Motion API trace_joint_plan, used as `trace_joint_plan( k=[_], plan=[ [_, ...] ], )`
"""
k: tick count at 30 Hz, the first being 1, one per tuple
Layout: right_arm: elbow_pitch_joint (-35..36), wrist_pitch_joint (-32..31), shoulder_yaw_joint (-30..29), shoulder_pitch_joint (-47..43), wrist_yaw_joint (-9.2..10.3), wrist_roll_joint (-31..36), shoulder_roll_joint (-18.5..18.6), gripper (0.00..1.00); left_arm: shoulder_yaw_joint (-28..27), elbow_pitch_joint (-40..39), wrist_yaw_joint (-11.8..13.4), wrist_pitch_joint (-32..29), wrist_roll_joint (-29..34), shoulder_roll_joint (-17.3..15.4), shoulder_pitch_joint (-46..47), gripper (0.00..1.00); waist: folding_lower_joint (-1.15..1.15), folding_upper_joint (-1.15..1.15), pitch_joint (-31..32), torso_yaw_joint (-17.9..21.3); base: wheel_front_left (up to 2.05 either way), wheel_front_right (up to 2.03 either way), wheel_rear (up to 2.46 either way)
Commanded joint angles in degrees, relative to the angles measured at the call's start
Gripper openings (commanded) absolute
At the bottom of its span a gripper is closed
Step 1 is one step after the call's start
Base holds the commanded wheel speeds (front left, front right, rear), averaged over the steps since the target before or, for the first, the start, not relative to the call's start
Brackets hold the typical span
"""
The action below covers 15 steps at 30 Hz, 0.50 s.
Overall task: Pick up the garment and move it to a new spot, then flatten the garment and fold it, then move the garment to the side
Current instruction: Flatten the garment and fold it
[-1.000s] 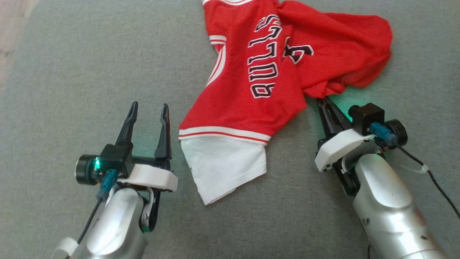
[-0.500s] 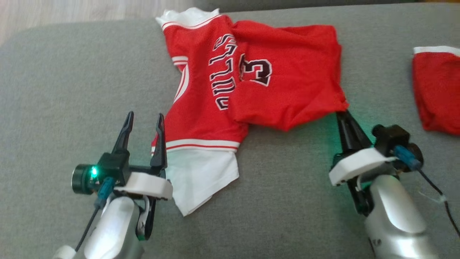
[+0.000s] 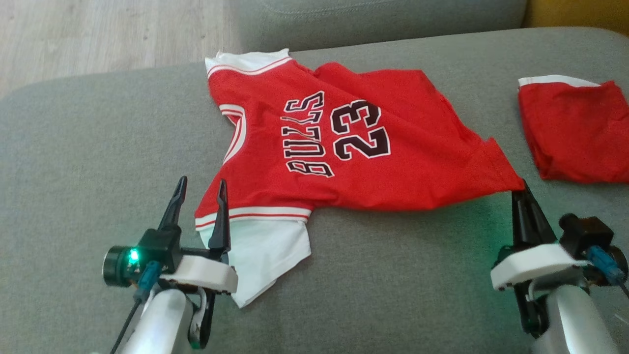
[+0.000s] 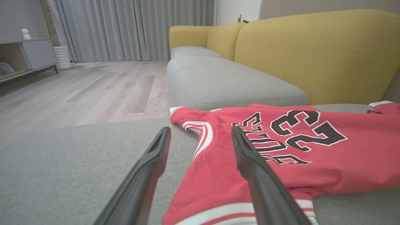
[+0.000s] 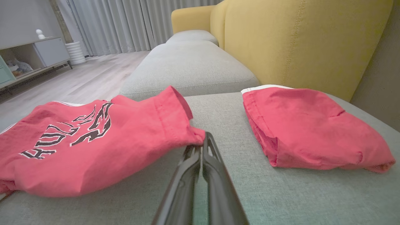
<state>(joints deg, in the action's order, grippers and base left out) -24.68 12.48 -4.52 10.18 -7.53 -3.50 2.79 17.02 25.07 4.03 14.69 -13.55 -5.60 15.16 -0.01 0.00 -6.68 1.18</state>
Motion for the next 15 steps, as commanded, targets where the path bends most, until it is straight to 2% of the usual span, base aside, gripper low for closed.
trace_joint_plan(
  k=[1, 5, 6, 7, 10, 15],
  plan=[
    [2.53, -0.15, 0.95, 0.31, 0.04, 0.37, 0.09, 0.00, -2.14, -1.52, 0.06, 0.30, 0.44, -0.21, 1.24, 1.00, 0.01, 0.00, 0.48, 0.39, 0.00, 0.00, 0.00],
    [5.58, -2.60, -1.31, -2.34, 0.04, 0.31, 0.09, 0.00, -2.24, -1.45, -0.05, 0.30, 0.59, 0.14, 0.61, 1.00, 0.01, 0.00, 1.38, 1.00, 0.00, 0.00, 0.00],
    [6.23, -2.83, -2.41, -2.79, 0.04, 0.68, 0.09, 0.83, -2.27, -1.46, -0.09, 0.30, 0.62, 0.23, 0.49, 1.00, 0.01, 0.00, 1.51, 1.12, 0.00, 0.00, 0.00],
    [6.65, -3.17, -3.47, -3.11, 0.04, 0.79, 0.09, 1.00, -2.29, -1.46, -0.12, 0.30, 0.65, 0.31, 0.40, 1.00, 0.01, 0.00, 1.65, 1.20, 0.00, 0.00, 0.00],
    [8.01, -3.24, -5.05, -3.36, 0.04, 1.28, 0.09, 1.00, -2.37, -1.48, -0.24, 0.30, 0.77, 0.54, 0.22, 1.00, 0.01, 0.00, 1.83, 1.37, 0.00, 0.00, 0.00],
    [10.56, -0.86, -4.34, -3.09, 0.04, -0.55, 0.09, 1.00, -2.44, -1.47, -0.60, 0.30, 1.08, 0.78, -0.01, 1.00, 0.01, 0.00, 1.94, 1.30, 0.00, 0.00, 0.00]
  ],
)
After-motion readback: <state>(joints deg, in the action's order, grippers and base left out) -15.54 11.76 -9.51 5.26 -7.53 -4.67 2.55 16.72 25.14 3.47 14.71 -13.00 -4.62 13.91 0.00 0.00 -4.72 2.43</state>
